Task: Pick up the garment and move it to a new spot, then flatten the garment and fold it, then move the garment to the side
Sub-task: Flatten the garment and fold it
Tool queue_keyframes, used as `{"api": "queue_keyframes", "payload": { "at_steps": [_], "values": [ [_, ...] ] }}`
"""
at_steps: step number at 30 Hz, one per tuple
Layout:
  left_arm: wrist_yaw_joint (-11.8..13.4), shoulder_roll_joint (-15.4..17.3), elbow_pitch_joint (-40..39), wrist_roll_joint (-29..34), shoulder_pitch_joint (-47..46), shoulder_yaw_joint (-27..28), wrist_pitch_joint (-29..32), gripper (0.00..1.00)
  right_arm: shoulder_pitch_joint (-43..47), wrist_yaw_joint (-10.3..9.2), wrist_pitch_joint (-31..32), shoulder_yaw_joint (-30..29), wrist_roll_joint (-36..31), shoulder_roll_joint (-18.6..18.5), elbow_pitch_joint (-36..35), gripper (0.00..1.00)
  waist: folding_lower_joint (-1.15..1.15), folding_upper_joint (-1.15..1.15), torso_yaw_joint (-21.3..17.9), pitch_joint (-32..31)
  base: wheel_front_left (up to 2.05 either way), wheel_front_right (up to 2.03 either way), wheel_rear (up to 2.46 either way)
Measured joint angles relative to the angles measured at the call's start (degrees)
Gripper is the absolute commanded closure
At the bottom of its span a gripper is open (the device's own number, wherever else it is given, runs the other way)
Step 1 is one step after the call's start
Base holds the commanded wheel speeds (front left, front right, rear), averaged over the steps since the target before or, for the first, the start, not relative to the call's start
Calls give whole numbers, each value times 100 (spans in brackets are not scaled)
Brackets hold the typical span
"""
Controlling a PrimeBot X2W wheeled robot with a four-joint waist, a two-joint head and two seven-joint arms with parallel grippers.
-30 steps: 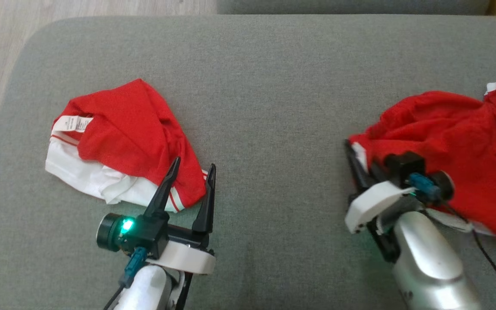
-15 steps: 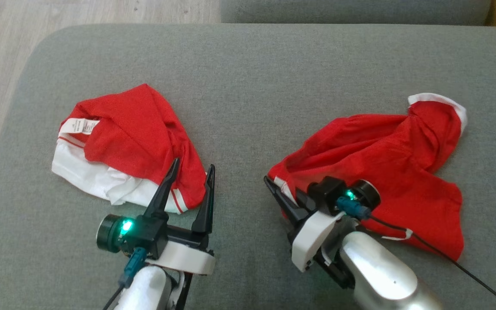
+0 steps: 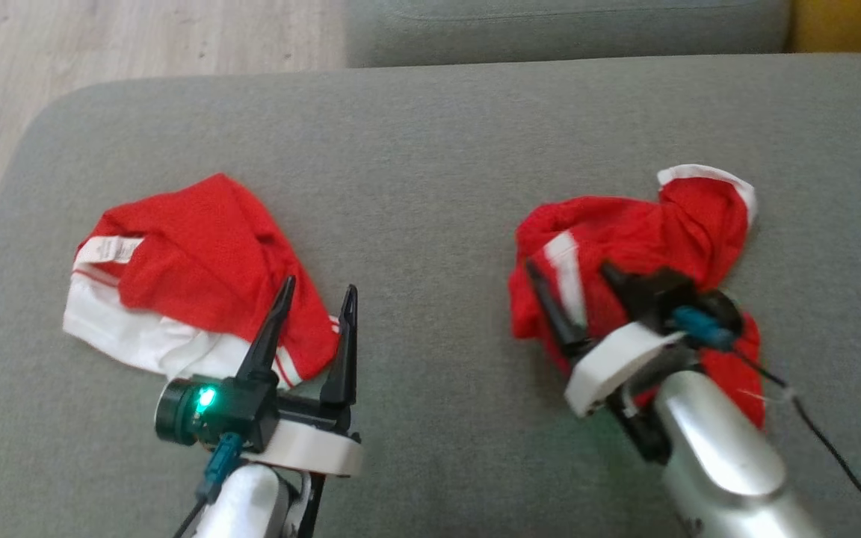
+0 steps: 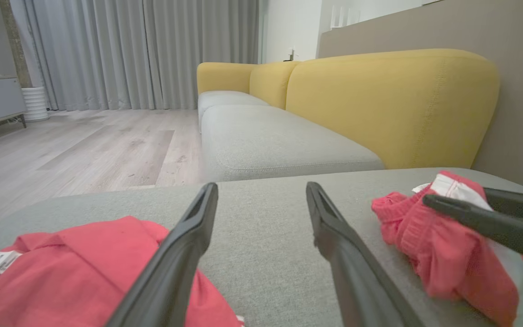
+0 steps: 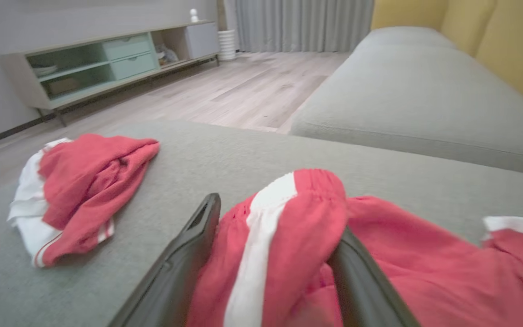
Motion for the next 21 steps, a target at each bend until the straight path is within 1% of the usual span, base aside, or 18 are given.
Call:
{"api": "queue_keyframes", "payload": {
  "at_steps": [1, 5, 8, 10, 14, 21],
  "values": [
    [0, 0, -8, -1, 47, 9, 0, 0, 122, 0, -1, -435, -141, 2, -142, 0, 0, 0, -91, -34, 0, 0, 0],
    [-1, 0, -16, 14, 141, 25, 0, 0, 559, 0, 11, -1325, -368, 8, -494, 0, 0, 0, -264, -97, 0, 0, 0],
    [-1, 0, -22, 13, 154, 27, 0, 0, 949, 0, 93, -2031, -374, 11, -754, 0, 0, 0, -359, -119, 0, 0, 0],
    [-2, -1, -31, 13, 154, 27, 0, 0, 1200, 0, 142, -2394, -361, 11, -877, 0, 0, 0, -396, -105, 0, 0, 0],
    [-22, 0, -45, 15, 153, 26, 0, 0, 1480, 0, 143, -2673, -355, 48, -1084, 0, 0, 0, -439, -19, 0, 0, 0],
    [-56, 0, -44, 23, 149, 16, 0, 0, 1436, 0, 252, -2663, -355, 84, -1363, 0, 0, 0, -380, 87, 0, 0, 0]
  ]
}}
